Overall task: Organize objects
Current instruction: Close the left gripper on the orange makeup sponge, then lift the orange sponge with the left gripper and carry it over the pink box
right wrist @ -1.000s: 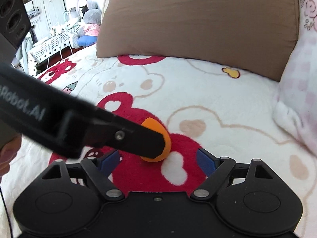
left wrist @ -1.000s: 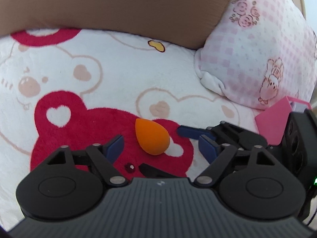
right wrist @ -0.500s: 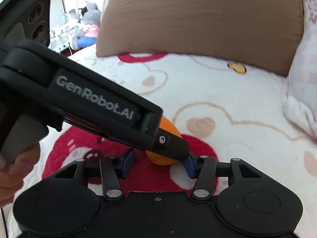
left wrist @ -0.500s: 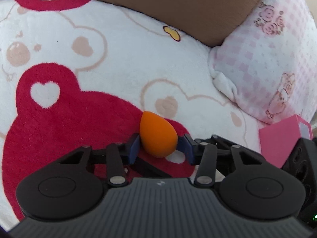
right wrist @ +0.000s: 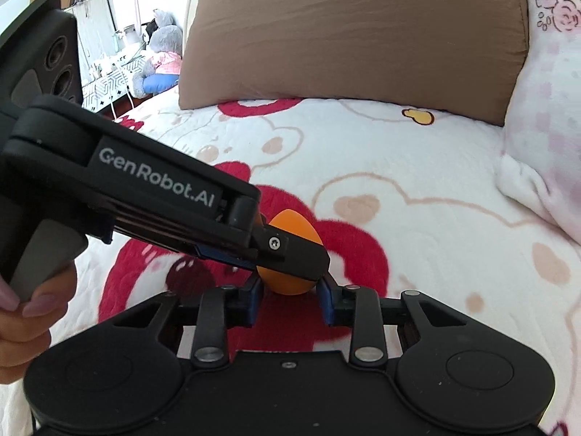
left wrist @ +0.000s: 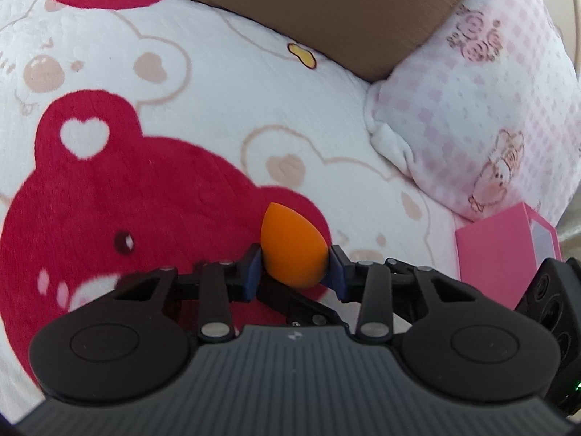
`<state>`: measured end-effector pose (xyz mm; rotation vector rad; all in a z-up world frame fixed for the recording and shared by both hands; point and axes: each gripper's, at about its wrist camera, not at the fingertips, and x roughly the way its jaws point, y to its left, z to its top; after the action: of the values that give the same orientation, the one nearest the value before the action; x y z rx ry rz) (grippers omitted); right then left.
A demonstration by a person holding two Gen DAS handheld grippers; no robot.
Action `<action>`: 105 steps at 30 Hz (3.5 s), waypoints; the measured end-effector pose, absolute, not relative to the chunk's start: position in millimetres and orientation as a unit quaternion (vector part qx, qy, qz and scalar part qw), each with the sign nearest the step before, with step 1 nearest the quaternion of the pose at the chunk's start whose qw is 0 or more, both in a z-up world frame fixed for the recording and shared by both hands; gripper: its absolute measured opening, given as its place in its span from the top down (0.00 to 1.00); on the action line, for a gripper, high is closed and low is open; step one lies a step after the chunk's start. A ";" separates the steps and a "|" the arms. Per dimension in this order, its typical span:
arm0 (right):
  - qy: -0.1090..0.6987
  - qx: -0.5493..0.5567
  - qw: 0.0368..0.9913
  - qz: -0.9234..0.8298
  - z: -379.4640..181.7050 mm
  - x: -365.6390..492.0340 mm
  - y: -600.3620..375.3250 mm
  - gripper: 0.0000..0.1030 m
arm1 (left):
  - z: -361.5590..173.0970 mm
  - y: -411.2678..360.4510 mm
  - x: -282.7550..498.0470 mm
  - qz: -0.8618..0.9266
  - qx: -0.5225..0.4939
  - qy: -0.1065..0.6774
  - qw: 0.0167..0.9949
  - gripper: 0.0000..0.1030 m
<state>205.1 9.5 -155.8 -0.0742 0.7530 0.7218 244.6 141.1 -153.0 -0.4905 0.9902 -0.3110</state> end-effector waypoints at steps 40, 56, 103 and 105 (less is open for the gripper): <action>0.393 -0.046 0.870 0.293 -49.5 47.5 -93.9 0.62 | -47.0 32.1 99.8 -0.211 -0.208 0.494 0.817 0.64; 0.420 -0.043 0.859 0.290 4.2 -13.4 -137.8 0.62 | -1.2 -5.4 38.4 -0.245 -0.197 0.518 0.795 0.63; 0.396 -0.032 0.896 0.199 37.1 -19.9 -247.2 0.60 | 41.1 -142.0 57.7 -0.355 -0.078 0.517 0.775 0.63; 0.390 -0.030 0.899 0.195 38.3 -15.5 -252.4 0.60 | 43.7 -148.5 63.5 -0.359 -0.073 0.516 0.774 0.63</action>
<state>-15.5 -252.4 38.3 -0.0630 0.8074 0.4031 63.5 -148.5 43.7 -0.1578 1.1179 -0.7775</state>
